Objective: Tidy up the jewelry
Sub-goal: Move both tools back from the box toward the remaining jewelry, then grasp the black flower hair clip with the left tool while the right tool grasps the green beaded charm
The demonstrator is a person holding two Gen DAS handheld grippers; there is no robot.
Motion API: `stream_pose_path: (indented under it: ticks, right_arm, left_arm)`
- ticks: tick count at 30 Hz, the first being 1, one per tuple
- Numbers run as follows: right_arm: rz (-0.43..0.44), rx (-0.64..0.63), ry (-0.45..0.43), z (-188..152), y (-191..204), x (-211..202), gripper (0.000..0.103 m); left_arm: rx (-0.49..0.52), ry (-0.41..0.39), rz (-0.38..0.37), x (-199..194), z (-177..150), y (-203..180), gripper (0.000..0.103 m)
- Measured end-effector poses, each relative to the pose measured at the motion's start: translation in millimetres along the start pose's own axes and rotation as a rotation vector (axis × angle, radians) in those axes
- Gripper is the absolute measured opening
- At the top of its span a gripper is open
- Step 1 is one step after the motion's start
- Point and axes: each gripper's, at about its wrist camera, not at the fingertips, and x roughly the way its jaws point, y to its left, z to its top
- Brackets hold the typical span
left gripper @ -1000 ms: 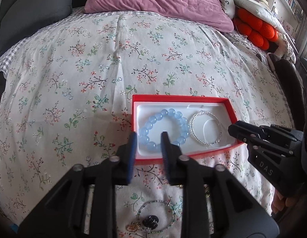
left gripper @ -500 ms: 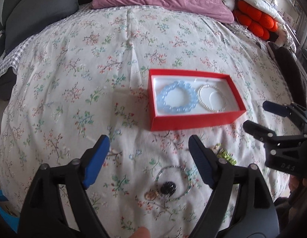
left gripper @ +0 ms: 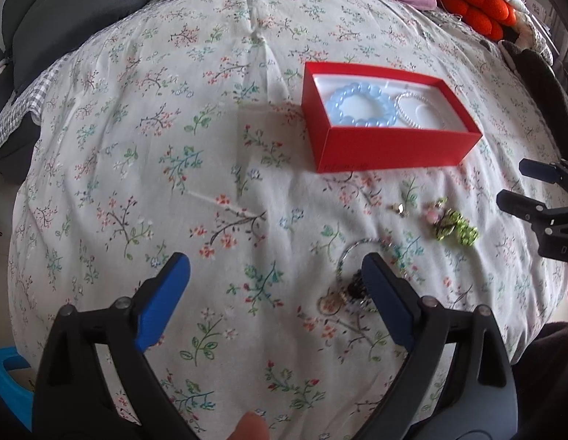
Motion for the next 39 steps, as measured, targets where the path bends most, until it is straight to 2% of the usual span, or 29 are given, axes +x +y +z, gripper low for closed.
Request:
stream_pose_path:
  ticks: [7, 12, 15, 22, 28, 30, 33, 39]
  right_arm:
    - [-0.027, -0.023, 0.028, -19, 1, 10, 0.082]
    - [-0.017, -0.066, 0.038, -34, 8, 17, 0.082]
    - [0.0, -0.087, 0.047, -41, 14, 21, 0.082]
    - [0.026, -0.12, 0.051, -46, 25, 26, 0.082]
    - [0.049, -0.115, 0.05, -44, 32, 28, 0.082]
    - [0.052, -0.12, 0.053, -44, 35, 29, 0.082]
    - [0.053, -0.133, 0.053, -44, 39, 30, 0.082]
    - [0.063, -0.128, 0.044, -45, 43, 31, 0.082]
  left_arm:
    - [0.017, 0.014, -0.015, 5, -13, 8, 0.095]
    - [0.073, 0.006, -0.03, 5, -24, 5, 0.095]
    - [0.095, 0.026, -0.081, 7, -30, 0, 0.095]
    - [0.198, -0.011, -0.164, 3, -36, -22, 0.093]
    - [0.239, -0.041, -0.233, 2, -34, -38, 0.064]
    - [0.251, -0.04, -0.266, 3, -33, -43, 0.048]
    - [0.27, -0.034, -0.272, 6, -33, -49, 0.041]
    - [0.27, -0.022, -0.239, 15, -30, -54, 0.041]
